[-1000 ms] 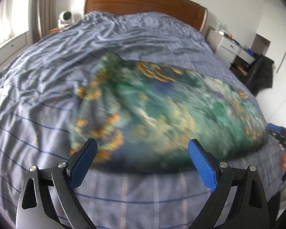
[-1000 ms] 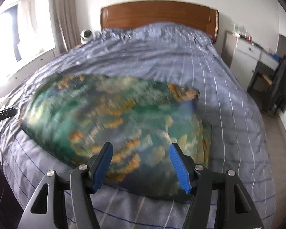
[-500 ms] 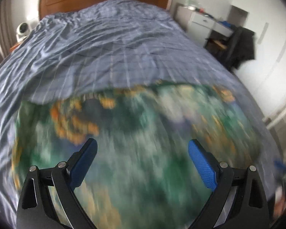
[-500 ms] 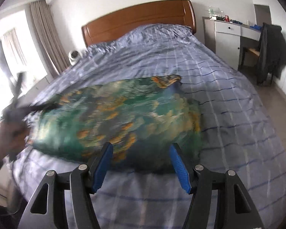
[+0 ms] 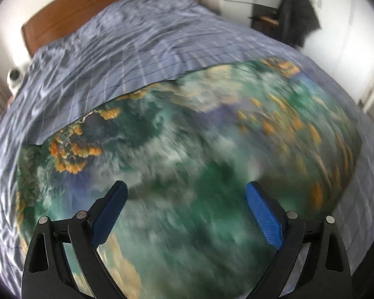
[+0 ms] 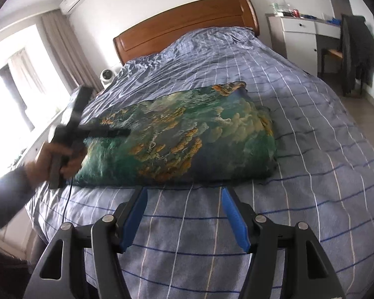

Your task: Fold large clothes

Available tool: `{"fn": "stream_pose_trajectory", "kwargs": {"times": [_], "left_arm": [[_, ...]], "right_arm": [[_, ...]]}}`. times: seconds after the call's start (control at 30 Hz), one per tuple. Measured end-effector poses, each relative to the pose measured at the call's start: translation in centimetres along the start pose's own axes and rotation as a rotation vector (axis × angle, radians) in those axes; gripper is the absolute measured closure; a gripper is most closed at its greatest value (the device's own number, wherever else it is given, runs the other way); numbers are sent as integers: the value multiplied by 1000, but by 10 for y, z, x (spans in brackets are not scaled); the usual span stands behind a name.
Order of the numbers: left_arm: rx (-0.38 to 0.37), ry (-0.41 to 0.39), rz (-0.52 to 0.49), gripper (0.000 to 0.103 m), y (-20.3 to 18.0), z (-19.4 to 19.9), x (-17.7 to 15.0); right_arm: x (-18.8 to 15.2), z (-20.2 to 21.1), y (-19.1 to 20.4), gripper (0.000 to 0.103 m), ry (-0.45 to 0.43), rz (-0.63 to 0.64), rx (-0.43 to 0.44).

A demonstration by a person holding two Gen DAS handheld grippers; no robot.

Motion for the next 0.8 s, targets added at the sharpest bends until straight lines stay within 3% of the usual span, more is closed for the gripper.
{"fn": "stream_pose_trajectory", "kwargs": {"times": [0.17,0.3,0.5,0.8], "left_arm": [[41,-57,-70,7,-8,22,-33],[43,-54,-47,7,-11,28,-57],[-16,-27,-27,7,-28,39,-94],[-118,-25,41,7,-40,65,-104]], "right_arm": [[8,6,6,39,-33,1,-7],[15,12,20,39,-51,63,-13],[15,11,28,39,-49,100,-21],[12,9,25,37,-38,37,-31]]}}
Point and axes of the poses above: each gripper's, at about its wrist camera, not at the fingertips, and z roughly against the way its jaws point, y to its left, x to its top, the point moved 5 cm from there along -z, roughly the way its jaws point, and after that the axes turned 13 degrees about z, right-handed, at the moved point
